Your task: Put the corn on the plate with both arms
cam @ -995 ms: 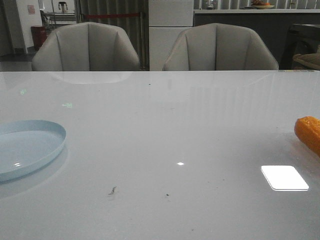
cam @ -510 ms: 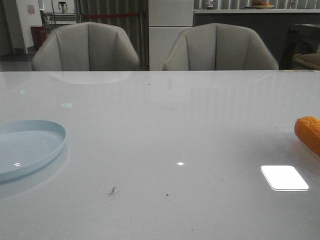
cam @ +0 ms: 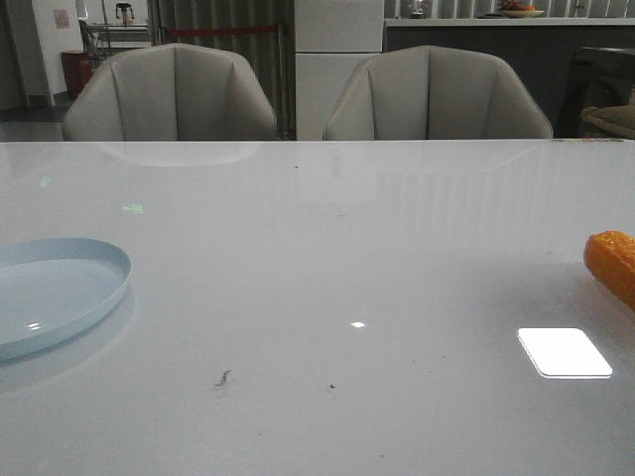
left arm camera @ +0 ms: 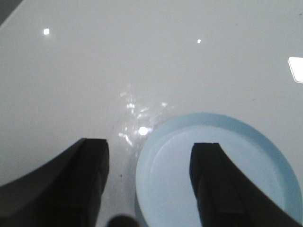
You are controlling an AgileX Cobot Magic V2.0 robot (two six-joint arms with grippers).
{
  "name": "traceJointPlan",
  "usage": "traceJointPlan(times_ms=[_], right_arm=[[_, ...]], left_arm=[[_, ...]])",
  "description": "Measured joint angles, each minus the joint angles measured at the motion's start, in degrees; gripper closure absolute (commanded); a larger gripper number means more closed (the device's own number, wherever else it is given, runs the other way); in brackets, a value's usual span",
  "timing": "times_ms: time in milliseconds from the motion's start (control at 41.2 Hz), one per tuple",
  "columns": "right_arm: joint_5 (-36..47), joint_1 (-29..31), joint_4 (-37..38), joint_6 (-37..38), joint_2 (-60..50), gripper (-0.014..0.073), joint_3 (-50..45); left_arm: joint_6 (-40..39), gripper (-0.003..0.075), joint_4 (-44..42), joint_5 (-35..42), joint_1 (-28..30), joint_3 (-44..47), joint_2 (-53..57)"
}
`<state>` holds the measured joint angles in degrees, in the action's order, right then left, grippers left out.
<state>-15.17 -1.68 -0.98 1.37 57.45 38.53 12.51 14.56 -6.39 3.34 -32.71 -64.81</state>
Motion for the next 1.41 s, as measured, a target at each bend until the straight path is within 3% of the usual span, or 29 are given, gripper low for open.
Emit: traceJointPlan(times_ms=[291,631,1190,1262,1408], right_arm=[[-2.11,0.0,0.0,0.0,0.0,0.0055,0.0],[-4.32,0.0,0.0,0.0,0.0,0.0055,0.0],[-5.59,0.0,0.0,0.0,0.0,0.0055,0.0],[-5.59,0.0,0.0,0.0,0.0,0.0055,0.0],[-5.63,0.0,0.0,0.0,0.0,0.0055,0.0]], left_arm=[[0.0,0.0274,1.38,-19.36,3.36,-13.26,-16.97],[0.0,0.0274,1.38,-30.65,3.36,-27.46,-33.38],[0.0,0.0281,1.38,-31.87,3.36,-30.18,-41.63],[0.0,0.0328,1.38,-31.87,3.36,-30.18,-41.63],[0.0,0.0586,1.27,-31.87,3.36,-30.21,-41.73]])
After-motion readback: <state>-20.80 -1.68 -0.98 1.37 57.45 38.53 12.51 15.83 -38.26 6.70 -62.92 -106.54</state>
